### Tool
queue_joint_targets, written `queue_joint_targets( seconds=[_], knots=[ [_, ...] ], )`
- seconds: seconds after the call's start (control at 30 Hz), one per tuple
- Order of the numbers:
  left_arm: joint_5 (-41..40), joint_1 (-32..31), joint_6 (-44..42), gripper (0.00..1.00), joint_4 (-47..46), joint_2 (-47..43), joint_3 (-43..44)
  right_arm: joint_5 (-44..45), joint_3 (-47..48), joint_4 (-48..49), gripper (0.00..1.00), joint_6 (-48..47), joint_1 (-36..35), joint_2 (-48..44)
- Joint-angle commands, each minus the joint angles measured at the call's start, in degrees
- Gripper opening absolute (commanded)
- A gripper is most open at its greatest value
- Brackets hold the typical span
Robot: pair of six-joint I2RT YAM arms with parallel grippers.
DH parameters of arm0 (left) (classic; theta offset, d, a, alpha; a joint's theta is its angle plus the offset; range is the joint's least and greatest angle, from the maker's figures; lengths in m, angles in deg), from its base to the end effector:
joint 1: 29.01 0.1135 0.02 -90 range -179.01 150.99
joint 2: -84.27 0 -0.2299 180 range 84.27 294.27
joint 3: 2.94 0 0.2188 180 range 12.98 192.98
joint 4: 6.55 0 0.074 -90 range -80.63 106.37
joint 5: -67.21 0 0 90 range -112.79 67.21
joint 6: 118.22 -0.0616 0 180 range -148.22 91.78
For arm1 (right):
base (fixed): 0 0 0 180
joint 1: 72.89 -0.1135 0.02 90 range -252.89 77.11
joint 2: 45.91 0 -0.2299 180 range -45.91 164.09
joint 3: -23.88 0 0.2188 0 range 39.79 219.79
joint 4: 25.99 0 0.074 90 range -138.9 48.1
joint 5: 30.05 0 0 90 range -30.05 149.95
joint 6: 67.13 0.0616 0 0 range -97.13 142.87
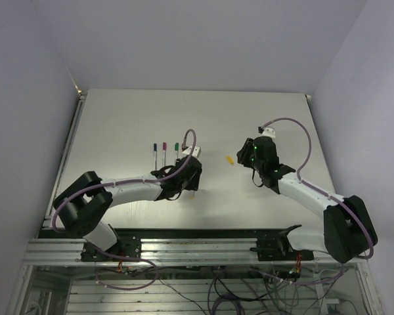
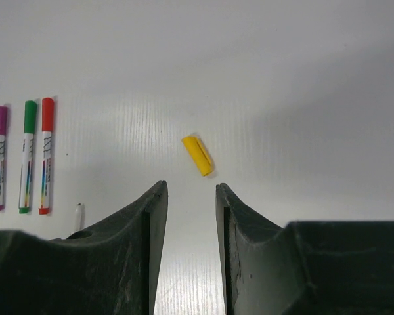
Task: Insert the pens into the pen caps
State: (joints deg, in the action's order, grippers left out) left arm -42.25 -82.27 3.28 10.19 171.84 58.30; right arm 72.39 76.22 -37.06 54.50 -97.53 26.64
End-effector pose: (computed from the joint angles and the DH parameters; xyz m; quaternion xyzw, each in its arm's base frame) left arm 0.1976 -0.2304 0.1559 0.1046 0.9006 -0.1500 0.3944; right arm 0.2519 0.1009 0.1876 0.1058 0.8616 0.1466 0.4743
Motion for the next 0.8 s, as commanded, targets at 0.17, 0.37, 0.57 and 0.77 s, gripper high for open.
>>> queue_joint_targets(
  seconds=[0.17,0.37,0.57,0.77],
  knots=[
    [-1.3,-1.7,-0.1,0.56,1.8,4.8,1.8,-4.0,3.5,4.2,0.35,-4.1,0.3,4.2],
    [-1.7,-2.1,0.0,0.55,2.2,6.3,2.0,-4.5,4.6,4.6,0.35,-5.3,0.3,6.9],
    [-3.2,-2.3,0.0,0.51,6.1,8.3,3.6,-4.4,5.0,5.3,0.35,-5.9,0.3,8.8],
    [-5.1,-2.4,-0.3,0.36,11.7,11.0,6.3,-4.4,6.0,5.4,0.34,-6.3,0.3,10.9]
  ],
)
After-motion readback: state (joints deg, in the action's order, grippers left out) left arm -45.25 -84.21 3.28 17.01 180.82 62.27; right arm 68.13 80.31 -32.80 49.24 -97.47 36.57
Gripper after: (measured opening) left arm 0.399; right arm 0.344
